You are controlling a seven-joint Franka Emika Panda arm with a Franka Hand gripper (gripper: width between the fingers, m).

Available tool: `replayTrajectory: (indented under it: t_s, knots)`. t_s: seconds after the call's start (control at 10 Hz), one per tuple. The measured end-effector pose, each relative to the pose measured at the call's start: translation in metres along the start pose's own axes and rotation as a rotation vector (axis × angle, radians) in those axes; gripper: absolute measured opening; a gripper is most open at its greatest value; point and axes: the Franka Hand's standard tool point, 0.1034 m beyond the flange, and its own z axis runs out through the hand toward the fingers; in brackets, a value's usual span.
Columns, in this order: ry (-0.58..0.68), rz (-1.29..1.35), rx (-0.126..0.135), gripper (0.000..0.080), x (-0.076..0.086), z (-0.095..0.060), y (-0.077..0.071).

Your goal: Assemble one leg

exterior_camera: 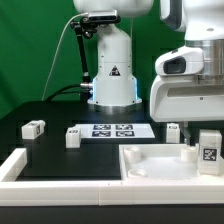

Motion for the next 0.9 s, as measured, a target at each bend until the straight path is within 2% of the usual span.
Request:
replayTrajectory:
  t_s: [0.1, 0.2, 0.3, 0.4, 0.5, 0.7, 0.9]
  knots:
    - [0.000, 0.000, 0.000, 0.0601, 0.000, 0.000, 0.000]
    - [0.000, 0.000, 0.000, 0.0601, 0.000, 0.000, 0.000]
    - [0.000, 0.000, 0.000, 0.0422, 0.000, 0.000, 0.000]
    - [0.000, 0.002, -0.004, 0.0422, 0.001, 0.000, 0.003]
    - [-0.001, 0.007, -0.010, 0.0301, 0.002, 0.001, 0.008]
    - [-0.001, 0.008, -0.010, 0.0298, 0.002, 0.001, 0.008]
    - [0.001, 0.086, 0.000, 0.0296, 0.003, -0.002, 0.010]
